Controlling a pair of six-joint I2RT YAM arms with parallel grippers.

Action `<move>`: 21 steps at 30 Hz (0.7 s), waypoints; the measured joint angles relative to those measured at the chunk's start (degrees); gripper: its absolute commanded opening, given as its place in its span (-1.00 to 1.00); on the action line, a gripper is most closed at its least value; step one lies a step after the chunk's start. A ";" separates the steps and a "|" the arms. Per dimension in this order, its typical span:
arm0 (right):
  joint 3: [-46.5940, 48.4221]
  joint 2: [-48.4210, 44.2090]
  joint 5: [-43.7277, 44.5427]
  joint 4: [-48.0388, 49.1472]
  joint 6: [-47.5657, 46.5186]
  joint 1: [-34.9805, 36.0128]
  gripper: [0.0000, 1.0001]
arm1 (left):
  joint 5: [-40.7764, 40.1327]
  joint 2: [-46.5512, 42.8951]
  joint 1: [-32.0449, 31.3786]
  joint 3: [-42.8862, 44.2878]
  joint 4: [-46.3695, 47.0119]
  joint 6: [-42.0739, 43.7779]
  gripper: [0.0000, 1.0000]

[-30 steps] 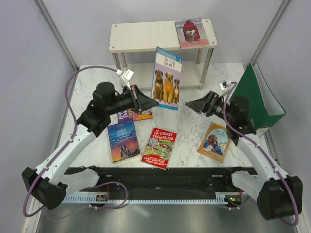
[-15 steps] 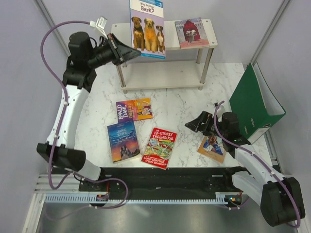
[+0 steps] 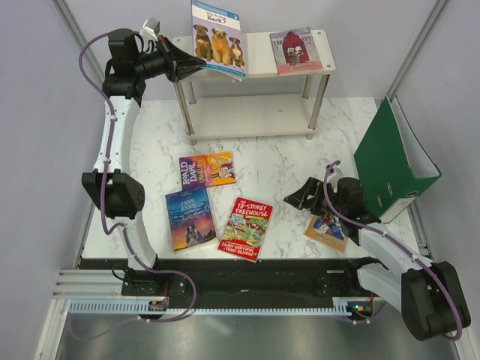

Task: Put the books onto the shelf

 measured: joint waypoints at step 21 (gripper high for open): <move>0.00 1.14 -0.02 1.16 -0.13 0.00 0.96 | 2.58 6.58 5.11 3.85 0.28 -4.79 -0.42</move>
